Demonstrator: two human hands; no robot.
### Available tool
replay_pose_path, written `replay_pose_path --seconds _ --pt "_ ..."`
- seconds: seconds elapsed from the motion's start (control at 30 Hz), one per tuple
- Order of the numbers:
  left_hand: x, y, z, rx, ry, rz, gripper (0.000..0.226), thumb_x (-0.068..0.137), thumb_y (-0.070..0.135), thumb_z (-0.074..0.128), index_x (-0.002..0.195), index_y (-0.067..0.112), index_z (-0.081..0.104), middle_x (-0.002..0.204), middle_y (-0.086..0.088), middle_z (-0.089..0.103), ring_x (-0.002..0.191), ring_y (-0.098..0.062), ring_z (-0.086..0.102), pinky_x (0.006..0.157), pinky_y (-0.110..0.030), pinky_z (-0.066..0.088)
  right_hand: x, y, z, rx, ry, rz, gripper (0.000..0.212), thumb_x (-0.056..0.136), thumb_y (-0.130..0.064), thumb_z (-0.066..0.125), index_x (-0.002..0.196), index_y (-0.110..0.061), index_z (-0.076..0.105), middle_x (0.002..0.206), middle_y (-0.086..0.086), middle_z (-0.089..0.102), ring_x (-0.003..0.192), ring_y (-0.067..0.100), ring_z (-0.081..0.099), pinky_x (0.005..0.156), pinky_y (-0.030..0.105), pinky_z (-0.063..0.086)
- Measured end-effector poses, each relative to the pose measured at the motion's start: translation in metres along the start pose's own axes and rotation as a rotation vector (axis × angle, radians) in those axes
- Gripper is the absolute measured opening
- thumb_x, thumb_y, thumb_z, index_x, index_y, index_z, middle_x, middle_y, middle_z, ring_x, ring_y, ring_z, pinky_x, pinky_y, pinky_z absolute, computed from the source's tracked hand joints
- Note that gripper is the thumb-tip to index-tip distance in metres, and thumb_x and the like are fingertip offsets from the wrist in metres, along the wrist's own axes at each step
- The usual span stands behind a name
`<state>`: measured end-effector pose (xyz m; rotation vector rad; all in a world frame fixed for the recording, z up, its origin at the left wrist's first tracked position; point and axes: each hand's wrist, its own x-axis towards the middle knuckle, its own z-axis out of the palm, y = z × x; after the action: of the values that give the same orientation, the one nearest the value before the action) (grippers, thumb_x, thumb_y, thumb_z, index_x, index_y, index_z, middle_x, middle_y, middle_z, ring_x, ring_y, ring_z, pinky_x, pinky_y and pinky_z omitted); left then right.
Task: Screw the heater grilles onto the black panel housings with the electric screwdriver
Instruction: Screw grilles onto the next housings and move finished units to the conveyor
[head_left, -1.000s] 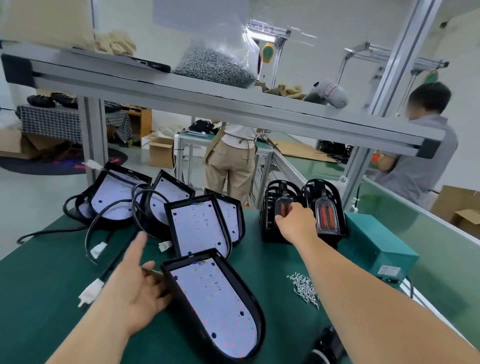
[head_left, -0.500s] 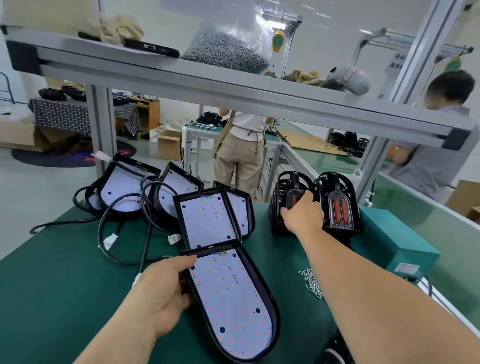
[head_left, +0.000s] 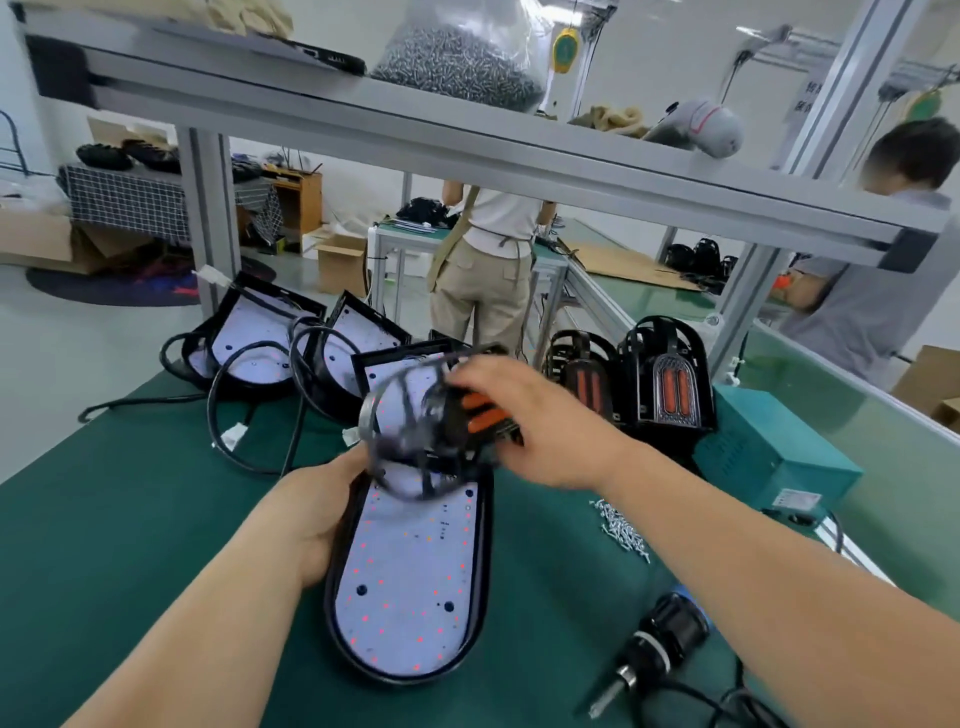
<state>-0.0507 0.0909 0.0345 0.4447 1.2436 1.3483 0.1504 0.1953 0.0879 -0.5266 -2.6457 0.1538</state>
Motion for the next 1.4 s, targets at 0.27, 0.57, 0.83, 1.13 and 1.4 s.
replay_pose_path --seconds 0.27,0.57,0.83,1.13,1.4 --pt "0.004 -0.001 0.004 -0.172 -0.069 -0.105 0.044 0.101 0.035 0.051 0.126 0.001 0.063 0.104 -0.023 0.069 0.083 -0.031 0.064 0.083 -0.043 0.050 0.004 -0.028 0.009 -0.232 -0.350 -0.274 0.068 0.076 0.022 0.049 0.138 -0.005 0.054 0.145 0.017 0.048 0.145 0.038 0.032 0.116 0.052 0.032" --pt "0.005 -0.005 0.004 -0.087 -0.042 -0.054 0.036 0.096 0.036 0.061 0.102 0.002 0.073 0.088 -0.020 0.073 0.062 -0.029 0.068 0.061 -0.040 0.060 0.014 -0.030 0.003 -0.255 -0.589 -0.233 0.077 0.083 0.018 0.046 0.150 -0.020 0.040 0.161 0.002 0.029 0.152 0.021 0.014 0.116 0.048 0.032" --pt "0.008 -0.007 0.003 -0.082 -0.040 -0.041 0.039 0.096 0.036 0.060 0.097 -0.002 0.072 0.082 -0.021 0.073 0.057 -0.033 0.070 0.052 -0.046 0.061 0.012 -0.046 0.024 -0.175 -0.707 -0.186 0.079 0.079 0.016 0.049 0.150 -0.017 0.041 0.163 0.003 0.024 0.152 0.019 0.012 0.119 0.041 0.026" --pt "0.008 -0.013 -0.001 -0.158 -0.067 0.036 0.036 0.099 0.035 0.056 0.085 0.008 0.077 0.095 -0.017 0.076 0.073 -0.029 0.074 0.070 -0.043 0.061 -0.007 -0.032 0.034 0.495 0.442 0.713 0.026 0.091 -0.002 0.058 0.112 -0.017 0.067 0.112 0.000 0.066 0.098 0.015 0.059 0.091 0.029 0.048" --pt "-0.002 -0.019 0.007 -0.248 0.014 0.316 0.044 0.098 0.046 0.054 0.104 0.008 0.075 0.109 -0.016 0.074 0.107 -0.038 0.068 0.097 -0.057 0.051 -0.017 -0.052 0.065 1.019 0.323 1.146 0.058 0.095 -0.066 0.044 0.074 -0.026 0.080 0.077 -0.004 0.077 0.068 0.012 0.074 0.056 0.021 0.055"
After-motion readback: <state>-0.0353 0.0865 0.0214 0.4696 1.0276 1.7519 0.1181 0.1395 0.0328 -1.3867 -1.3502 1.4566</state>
